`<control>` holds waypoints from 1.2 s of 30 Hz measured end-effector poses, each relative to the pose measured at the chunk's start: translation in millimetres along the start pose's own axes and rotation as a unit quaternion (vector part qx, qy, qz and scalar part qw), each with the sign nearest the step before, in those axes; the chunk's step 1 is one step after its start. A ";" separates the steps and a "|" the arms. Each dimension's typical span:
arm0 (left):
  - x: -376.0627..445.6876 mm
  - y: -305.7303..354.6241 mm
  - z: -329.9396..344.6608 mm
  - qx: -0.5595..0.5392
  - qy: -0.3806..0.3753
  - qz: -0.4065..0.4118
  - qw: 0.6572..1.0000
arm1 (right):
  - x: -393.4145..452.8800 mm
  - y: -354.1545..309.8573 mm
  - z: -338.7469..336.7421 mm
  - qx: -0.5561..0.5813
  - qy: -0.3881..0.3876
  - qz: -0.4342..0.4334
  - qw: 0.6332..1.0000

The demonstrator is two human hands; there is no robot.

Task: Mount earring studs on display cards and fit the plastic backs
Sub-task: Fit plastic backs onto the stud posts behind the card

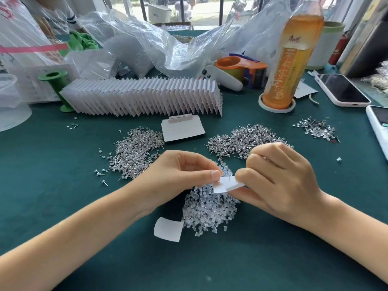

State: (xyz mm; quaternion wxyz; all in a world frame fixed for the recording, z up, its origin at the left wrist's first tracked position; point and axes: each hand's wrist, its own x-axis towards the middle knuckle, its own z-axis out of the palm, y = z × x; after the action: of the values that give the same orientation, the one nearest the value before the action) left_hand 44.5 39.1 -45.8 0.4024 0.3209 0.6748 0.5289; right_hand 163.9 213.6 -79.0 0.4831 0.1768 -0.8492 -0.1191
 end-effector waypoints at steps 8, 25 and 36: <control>-0.4 -2.4 -1.7 0.004 -0.005 0.011 1.000 | 0.4 0.0 -0.9 0.002 -0.008 -0.004 1.000; -4.0 -6.9 1.1 0.046 -0.006 0.073 0.996 | 2.2 -1.0 -2.7 -0.029 -0.008 -0.040 0.999; -3.8 -5.1 -0.7 0.112 -0.017 0.096 0.989 | 6.5 -3.8 -6.0 -0.049 -0.012 -0.045 0.998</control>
State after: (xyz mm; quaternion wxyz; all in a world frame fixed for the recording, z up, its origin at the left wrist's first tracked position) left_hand 45.6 34.4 -49.9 0.3230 0.4361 0.6890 0.4804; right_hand 166.7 207.3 -72.4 0.4752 0.1891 -0.8393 -0.1843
